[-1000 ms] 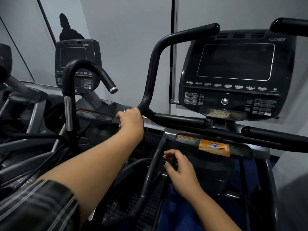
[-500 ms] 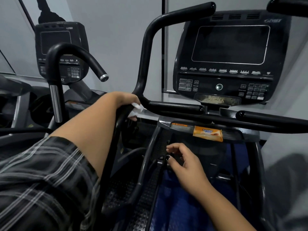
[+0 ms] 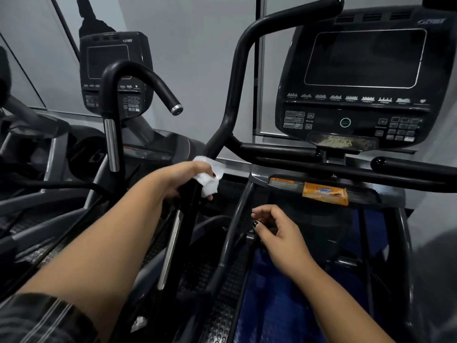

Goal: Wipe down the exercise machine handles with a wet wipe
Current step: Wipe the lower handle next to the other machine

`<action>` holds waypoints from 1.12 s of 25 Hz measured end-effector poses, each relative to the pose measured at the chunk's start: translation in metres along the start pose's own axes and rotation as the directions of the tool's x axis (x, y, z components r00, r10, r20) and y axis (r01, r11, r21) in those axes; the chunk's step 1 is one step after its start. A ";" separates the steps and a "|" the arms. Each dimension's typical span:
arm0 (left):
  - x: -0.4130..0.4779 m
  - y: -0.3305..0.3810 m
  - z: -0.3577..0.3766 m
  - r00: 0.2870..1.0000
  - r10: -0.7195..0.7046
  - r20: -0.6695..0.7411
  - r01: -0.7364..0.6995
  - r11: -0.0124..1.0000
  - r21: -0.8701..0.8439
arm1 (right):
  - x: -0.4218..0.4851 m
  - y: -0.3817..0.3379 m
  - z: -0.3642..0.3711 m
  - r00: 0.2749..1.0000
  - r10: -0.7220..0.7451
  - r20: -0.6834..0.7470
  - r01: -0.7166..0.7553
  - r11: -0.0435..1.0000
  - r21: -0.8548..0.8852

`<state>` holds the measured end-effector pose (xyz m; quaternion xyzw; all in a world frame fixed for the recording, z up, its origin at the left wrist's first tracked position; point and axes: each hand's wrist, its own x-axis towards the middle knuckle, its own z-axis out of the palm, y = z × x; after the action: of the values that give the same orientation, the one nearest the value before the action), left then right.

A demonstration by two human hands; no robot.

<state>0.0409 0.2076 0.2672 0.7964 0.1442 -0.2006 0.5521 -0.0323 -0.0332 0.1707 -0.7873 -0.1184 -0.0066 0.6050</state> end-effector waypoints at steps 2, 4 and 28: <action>-0.005 -0.010 0.006 0.984 0.143 -0.103 -0.136 0.988 0.078 | -0.001 -0.001 0.005 1.000 -0.001 0.000 0.001 1.000 0.011; -0.009 -0.020 0.009 0.938 0.281 -0.204 -0.245 0.951 0.188 | -0.002 -0.002 0.009 1.000 0.000 -0.001 0.000 1.000 0.012; -0.023 -0.022 0.013 0.962 0.224 -0.155 -0.223 0.975 0.024 | -0.069 0.028 0.044 0.998 0.030 -0.048 -0.033 0.998 -0.056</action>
<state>0.0088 0.2026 0.2561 0.8226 0.0960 -0.0742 0.5556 -0.0998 -0.0101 0.1213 -0.8056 -0.0916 -0.0189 0.5850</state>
